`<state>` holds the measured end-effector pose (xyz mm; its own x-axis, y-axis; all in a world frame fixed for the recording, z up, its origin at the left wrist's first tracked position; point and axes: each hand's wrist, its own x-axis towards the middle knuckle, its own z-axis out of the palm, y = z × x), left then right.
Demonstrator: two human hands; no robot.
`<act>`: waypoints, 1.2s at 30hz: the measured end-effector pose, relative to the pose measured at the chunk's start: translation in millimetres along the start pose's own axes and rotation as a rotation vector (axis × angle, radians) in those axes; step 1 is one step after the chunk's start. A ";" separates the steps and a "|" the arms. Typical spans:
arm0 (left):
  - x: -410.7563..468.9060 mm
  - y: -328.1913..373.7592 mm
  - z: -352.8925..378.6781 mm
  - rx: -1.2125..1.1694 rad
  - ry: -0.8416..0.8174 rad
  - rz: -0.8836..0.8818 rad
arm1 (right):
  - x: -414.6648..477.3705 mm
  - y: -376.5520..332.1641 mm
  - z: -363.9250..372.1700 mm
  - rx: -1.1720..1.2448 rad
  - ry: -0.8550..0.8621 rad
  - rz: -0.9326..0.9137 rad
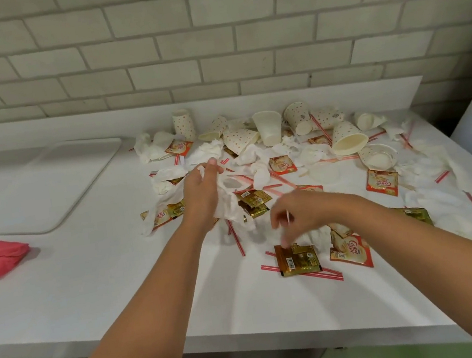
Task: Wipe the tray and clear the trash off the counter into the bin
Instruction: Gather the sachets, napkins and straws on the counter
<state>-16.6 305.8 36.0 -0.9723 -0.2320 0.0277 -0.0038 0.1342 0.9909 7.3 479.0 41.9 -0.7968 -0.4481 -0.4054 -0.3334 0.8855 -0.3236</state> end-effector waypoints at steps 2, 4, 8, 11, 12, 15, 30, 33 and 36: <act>6.3 -0.5 -2.5 0.047 0.006 -0.024 | -3.5 0.9 12.1 -0.108 -0.162 0.072; 9.6 -1.4 -4.3 0.113 -0.008 -0.061 | -4.0 1.0 24.1 -0.163 -0.188 0.091; 5.8 -5.7 -5.6 0.376 -0.126 -0.097 | -4.2 -3.8 36.3 -0.273 -0.141 0.081; -0.3 -12.2 -4.5 0.724 -0.224 -0.107 | -4.2 -10.1 39.8 -0.376 -0.112 0.062; -3.2 -14.5 -3.3 0.830 -0.260 -0.112 | -3.4 -11.8 41.9 -0.408 -0.094 0.053; -11.0 -27.4 0.1 1.026 -0.348 -0.141 | 0.2 -15.3 51.5 -0.465 -0.007 0.030; -23.5 -47.0 -3.6 0.912 -0.319 -0.227 | 11.6 -9.3 58.0 -0.647 0.126 -0.008; -27.5 -46.8 -7.7 0.877 -0.317 -0.220 | 12.1 -9.0 60.5 -0.636 0.145 -0.004; -31.9 -45.2 -12.3 0.856 -0.324 -0.222 | 13.5 -7.8 63.2 -0.589 0.183 0.035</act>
<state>17.5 295.3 -8.0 -0.9458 -0.0757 -0.3157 -0.2425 0.8111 0.5322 31.0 458.3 -15.1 -0.8685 -0.4352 -0.2375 -0.4860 0.8419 0.2346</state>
